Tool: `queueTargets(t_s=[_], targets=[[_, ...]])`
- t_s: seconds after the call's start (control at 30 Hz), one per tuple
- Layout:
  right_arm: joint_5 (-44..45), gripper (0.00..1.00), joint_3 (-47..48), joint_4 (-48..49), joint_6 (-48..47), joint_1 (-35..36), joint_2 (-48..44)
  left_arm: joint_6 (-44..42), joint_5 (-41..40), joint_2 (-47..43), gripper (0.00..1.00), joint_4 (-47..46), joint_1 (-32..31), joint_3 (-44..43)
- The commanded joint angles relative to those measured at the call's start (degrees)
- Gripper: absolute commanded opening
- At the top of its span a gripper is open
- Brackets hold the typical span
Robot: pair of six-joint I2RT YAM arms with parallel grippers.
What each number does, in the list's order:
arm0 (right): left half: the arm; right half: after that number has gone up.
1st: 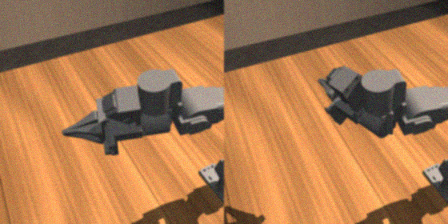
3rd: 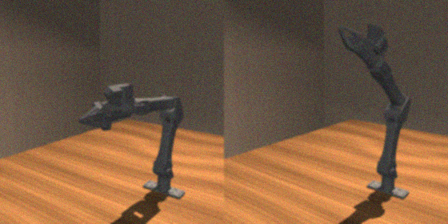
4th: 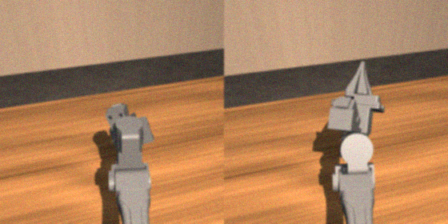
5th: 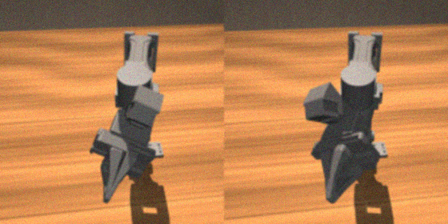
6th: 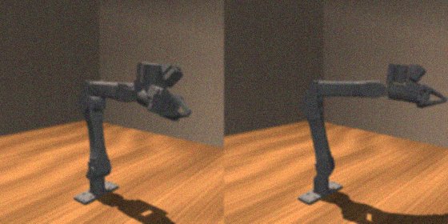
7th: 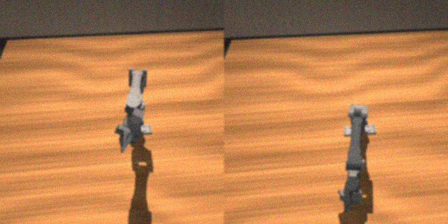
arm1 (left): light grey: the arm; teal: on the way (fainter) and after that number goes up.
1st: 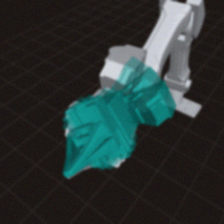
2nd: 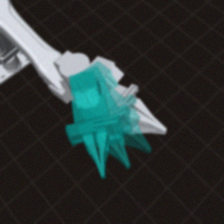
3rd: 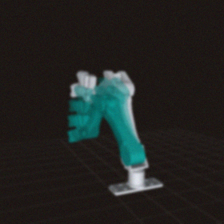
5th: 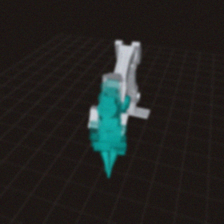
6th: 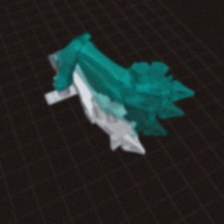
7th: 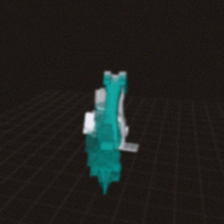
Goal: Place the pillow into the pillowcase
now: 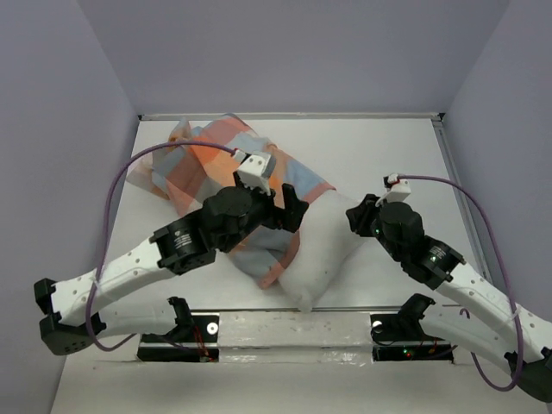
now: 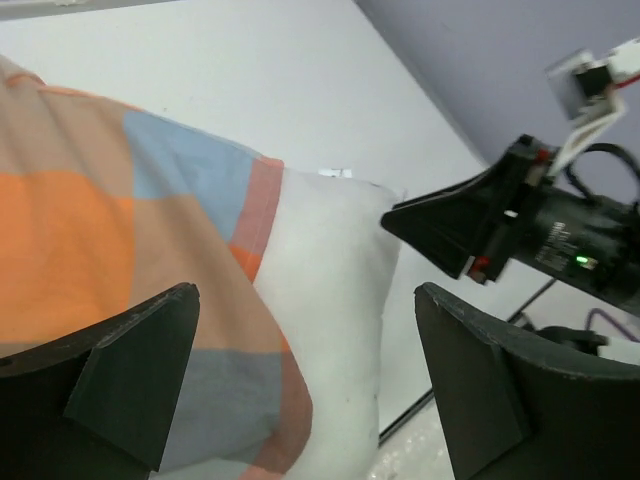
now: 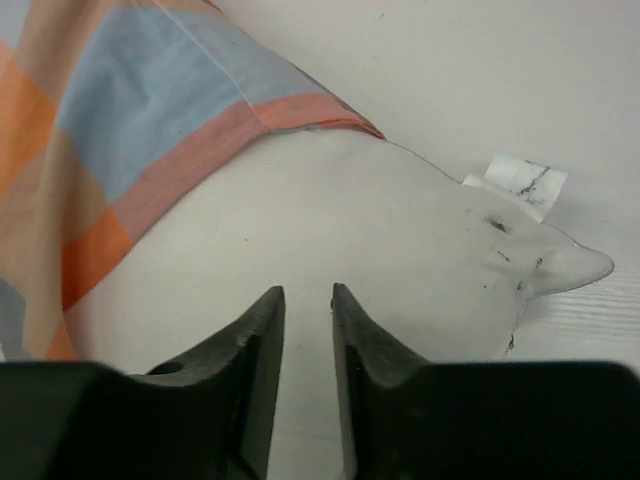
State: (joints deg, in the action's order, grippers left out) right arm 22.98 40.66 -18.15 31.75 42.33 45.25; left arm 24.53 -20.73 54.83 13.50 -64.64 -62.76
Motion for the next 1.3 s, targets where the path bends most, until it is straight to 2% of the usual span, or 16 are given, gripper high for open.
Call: queueTargets(t_s=[0.0,0.07,0.17,0.43,0.57,0.6,0.67,0.73,0.77,0.83,0.87,0.93,0.97,1.03,1.17,1.27], targets=[[4.2,0.25,0.5,-1.2,-0.2,-0.1,-5.7,-11.1,-3.0,14.4,0.99,5.0,-0.1,-10.3],[3.8,0.2,-0.1,-2.0,0.2,-0.1,-6.7,-16.4,-7.6,22.5,0.99,5.9,-0.2,-12.6],[2.9,0.2,-1.2,-2.4,0.6,-0.1,-9.2,-22.3,-14.0,30.1,0.99,5.3,0.6,-15.2],[-2.3,0.2,-3.7,-2.2,0.9,-0.1,-12.9,-26.4,-13.6,37.5,0.93,2.8,4.6,-17.7],[-4.3,0.21,-5.1,-1.2,0.7,-0.1,-14.0,-27.3,-14.9,39.6,0.84,1.8,5.8,-17.7],[-5.2,0.22,-5.4,-0.7,0.4,-0.1,-14.0,-27.4,-17.1,40.4,0.76,1.6,5.8,-17.8],[-6.2,0.27,-6.2,0.5,-0.7,-0.1,-13.4,-27.4,-18.8,41.0,0.66,0.0,5.8,-18.0],[-6.6,0.44,-6.2,0.7,-1.6,-0.1,-11.1,-27.9,-19.4,41.0,0.57,-1.4,5.8,-18.2],[-6.9,0.58,-5.8,0.8,-2.4,-0.1,-9.2,-28.3,-20.1,41.1,0.51,-2.4,5.9,-18.7],[-7.0,0.7,-5.1,1.3,-2.9,-0.1,-7.3,-29.3,-20.8,41.7,0.43,-2.9,5.9,-19.3],[-7.1,0.78,-4.5,1.6,-3.2,-0.1,-6.7,-29.5,-21.4,42.2,0.36,-2.9,5.8,-20.0],[-7.0,0.84,-4.2,2.7,-3.6,-0.1,-5.2,-30.1,-22.5,42.6,0.25,-3.2,5.9,-20.3],[-6.4,0.88,-3.7,3.4,-3.7,-0.1,-3.7,-29.8,-22.9,42.3,0.16,-3.6,5.9,-20.5],[-6.3,0.9,-3.2,4.2,-4.4,-0.1,-1.7,-28.9,-21.6,41.1,0.11,-4.5,5.9,-20.6],[-2.2,0.97,-1.6,6.1,-8.4,-0.1,7.0,-25.3,-13.1,35.6,0.02,-7.3,5.9,-21.7],[-9.1,0.97,0.7,8.7,-10.7,-0.6,12.9,-22.9,-6.3,33.4,0.0,-7.3,6.0,-22.7]])
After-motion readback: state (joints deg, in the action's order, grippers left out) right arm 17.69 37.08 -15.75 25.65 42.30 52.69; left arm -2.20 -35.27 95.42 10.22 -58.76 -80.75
